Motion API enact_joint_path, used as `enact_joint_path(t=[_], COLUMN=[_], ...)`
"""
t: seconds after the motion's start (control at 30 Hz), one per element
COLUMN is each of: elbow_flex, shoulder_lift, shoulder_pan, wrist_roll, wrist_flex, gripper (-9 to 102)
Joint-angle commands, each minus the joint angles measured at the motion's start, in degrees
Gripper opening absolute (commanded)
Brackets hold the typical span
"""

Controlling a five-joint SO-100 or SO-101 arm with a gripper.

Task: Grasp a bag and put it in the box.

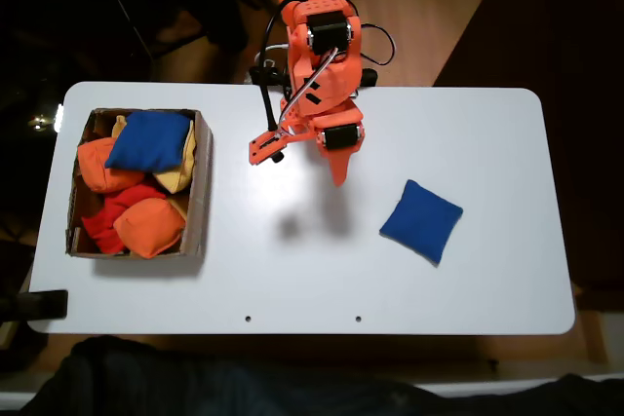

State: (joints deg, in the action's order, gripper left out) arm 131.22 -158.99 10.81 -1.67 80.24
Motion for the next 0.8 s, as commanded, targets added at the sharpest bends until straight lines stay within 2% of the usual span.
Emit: enact_joint_path(t=[0.0, 0.77], elbow_flex=[-6.68, -38.32], shoulder_lift=[3.08, 32.87], shoulder_pan=[1.14, 11.25], wrist_roll=[0.44, 5.54], wrist_flex=[1.05, 10.11], gripper=[0, 0])
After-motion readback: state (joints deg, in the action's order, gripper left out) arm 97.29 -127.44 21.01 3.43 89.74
